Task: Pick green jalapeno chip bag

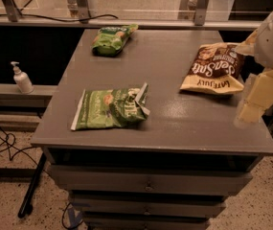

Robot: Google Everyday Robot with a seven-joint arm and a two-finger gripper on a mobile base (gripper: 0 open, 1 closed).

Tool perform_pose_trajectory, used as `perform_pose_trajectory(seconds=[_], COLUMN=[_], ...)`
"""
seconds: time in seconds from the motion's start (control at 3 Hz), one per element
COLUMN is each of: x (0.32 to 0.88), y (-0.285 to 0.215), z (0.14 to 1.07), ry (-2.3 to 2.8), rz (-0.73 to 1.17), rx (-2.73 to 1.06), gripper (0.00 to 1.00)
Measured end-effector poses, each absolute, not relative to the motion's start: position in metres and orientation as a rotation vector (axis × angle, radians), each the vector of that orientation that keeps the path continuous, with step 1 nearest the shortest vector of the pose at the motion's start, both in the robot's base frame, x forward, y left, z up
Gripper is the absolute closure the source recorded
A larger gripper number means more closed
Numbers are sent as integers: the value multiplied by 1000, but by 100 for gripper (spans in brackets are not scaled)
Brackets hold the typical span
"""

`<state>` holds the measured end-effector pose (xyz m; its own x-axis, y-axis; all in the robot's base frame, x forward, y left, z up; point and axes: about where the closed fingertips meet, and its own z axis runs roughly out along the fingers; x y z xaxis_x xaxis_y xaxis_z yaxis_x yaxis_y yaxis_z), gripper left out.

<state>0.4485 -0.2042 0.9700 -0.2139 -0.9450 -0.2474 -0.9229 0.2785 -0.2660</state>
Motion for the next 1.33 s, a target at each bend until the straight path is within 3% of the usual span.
perform_pose_trajectory(seconds=[0.67, 1.33], x=[449, 464], y=[-201, -146], z=[970, 935], ry=[2189, 2075], rz=[-74, 194], rx=[-1675, -1560], gripper=[0, 0])
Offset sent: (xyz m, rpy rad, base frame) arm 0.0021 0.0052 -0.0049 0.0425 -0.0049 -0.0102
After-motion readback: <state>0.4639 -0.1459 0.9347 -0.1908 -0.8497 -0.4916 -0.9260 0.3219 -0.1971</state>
